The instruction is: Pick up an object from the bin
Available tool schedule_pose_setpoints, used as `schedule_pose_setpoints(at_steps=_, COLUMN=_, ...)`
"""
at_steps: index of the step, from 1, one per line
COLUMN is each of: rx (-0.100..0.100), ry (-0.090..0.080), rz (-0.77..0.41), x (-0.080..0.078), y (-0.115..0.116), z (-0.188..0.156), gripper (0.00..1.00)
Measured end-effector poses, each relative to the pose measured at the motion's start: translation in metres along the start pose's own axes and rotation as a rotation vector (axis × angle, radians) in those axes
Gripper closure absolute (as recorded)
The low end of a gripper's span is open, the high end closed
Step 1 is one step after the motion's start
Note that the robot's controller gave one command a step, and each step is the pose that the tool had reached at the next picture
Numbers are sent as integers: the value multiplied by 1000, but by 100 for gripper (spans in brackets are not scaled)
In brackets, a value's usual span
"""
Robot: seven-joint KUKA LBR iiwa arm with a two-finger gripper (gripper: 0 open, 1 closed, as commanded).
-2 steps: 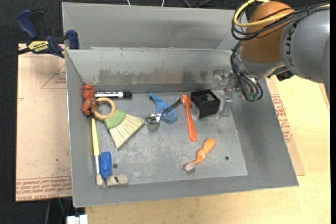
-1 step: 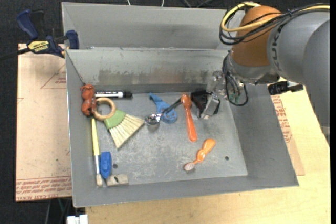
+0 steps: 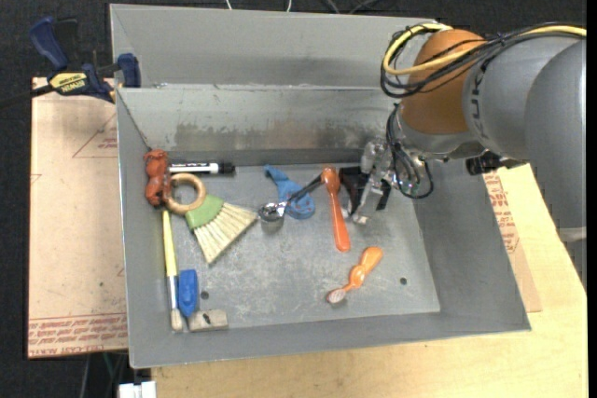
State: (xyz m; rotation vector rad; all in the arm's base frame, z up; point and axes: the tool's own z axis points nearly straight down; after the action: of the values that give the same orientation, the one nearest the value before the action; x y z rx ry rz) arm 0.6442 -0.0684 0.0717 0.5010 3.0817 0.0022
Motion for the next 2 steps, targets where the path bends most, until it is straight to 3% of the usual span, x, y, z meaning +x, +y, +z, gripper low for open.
schedule_pose_setpoints(at_steps=1, rx=-2, ry=-6, rz=125, x=6, y=8, z=-2, gripper=100)
schedule_pose_setpoints(at_steps=2, rx=-4, ry=-4, rz=133, x=6, y=10, z=-4, gripper=100)
